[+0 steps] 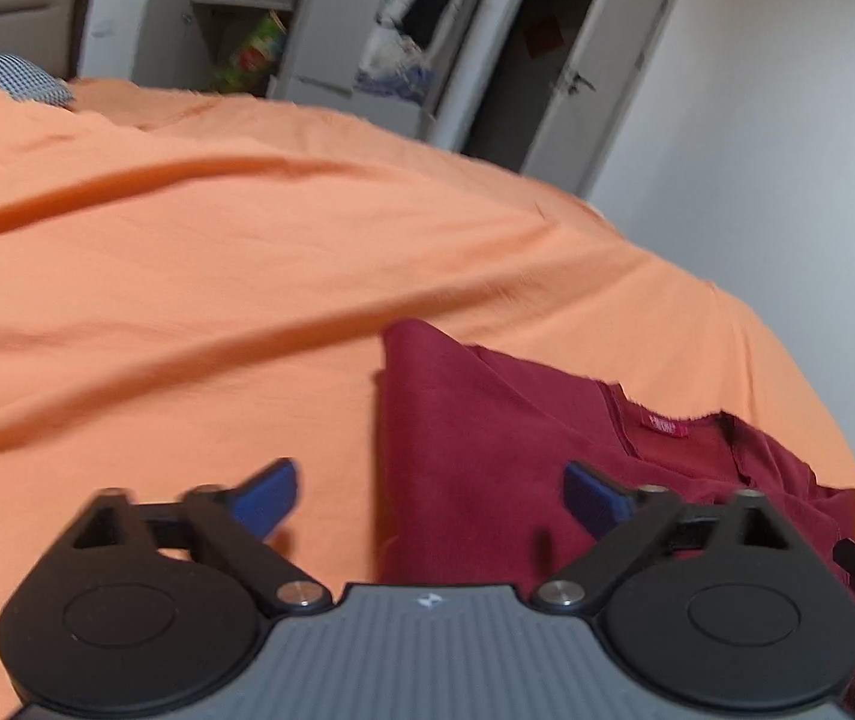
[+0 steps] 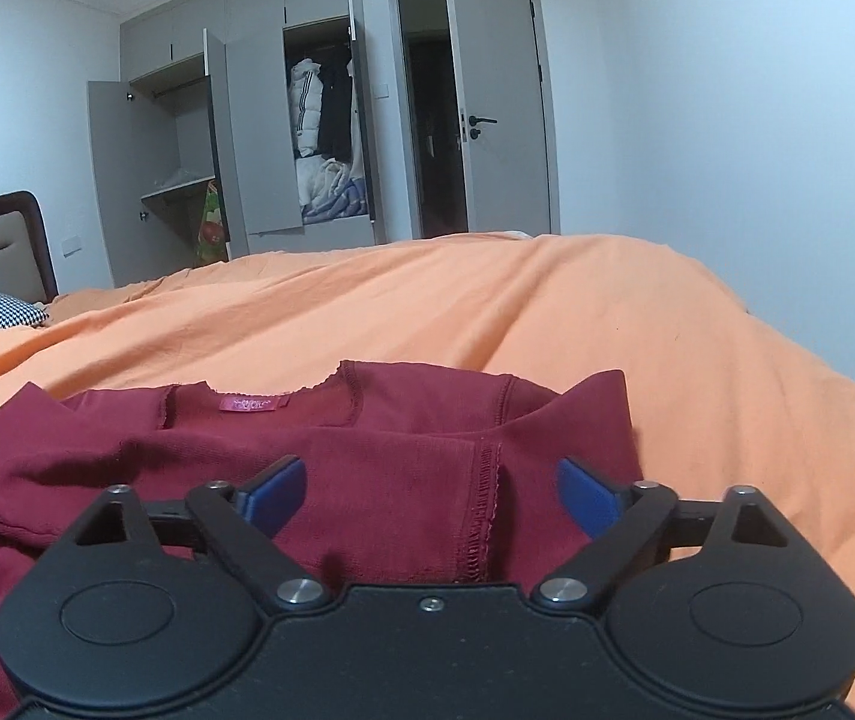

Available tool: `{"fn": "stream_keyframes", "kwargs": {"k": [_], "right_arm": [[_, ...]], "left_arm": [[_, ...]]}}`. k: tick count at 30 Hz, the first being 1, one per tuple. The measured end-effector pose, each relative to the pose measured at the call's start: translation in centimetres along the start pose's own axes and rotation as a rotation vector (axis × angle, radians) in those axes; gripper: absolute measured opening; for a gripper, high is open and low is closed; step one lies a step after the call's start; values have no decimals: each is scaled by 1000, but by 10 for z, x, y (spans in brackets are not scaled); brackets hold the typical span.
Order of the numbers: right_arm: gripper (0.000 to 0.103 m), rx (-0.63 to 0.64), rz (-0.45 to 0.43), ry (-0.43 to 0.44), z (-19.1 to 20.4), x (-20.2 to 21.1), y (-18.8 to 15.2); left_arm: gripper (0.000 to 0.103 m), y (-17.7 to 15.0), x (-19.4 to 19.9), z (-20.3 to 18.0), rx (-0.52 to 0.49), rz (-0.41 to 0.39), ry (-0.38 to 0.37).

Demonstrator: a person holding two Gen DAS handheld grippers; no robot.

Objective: Fold small clothes

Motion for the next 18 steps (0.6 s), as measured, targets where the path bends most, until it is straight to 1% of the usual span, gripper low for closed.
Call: {"fn": "stream_keyframes", "kwargs": {"k": [1,2,3,4,6,8,9,11,13,14,16,18], "right_arm": [[93,-1,1,1,1,0,1],[93,-1,2,3,2,0,1],[93,0,3,7,3,1,0],[93,2,4,10,4,2,0],[93,9,0,18,8,4,0],[93,28,-3,31,12,6,1],[94,43,-4,37,15,6,1],[94,77,6,43,22,3,-2],[94,113,38,39,27,-3,-8],[94,134,58,29,28,-7,-13],[94,157,93,12,30,-15,-23],[94,159,92,13,30,-16,-24]], "left_arm": [[70,-2,-7,-2,-6,21,-2],[57,-3,-12,-3,-10,37,4],[24,-5,-16,-4,-15,50,5],[12,-5,-18,-5,-20,52,11],[9,-1,-13,-5,-18,16,9],[8,5,-3,-1,-11,-23,12],[8,9,-1,2,-10,-30,14],[8,11,-3,9,11,-21,19],[8,7,-12,15,25,14,29],[8,5,-15,18,27,20,37],[8,2,-18,23,34,16,41],[8,0,-18,27,54,12,24]]}}
Point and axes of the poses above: each gripper's, at about its wrist camera, not at the fingertips, and x roughly against the way its jaws point, z to its left, y to its top, the point moved 10 cm from there along -x, roughly the way its jaws point, and after that the axes turned 2 degrees about y, right-handed, at the moved point
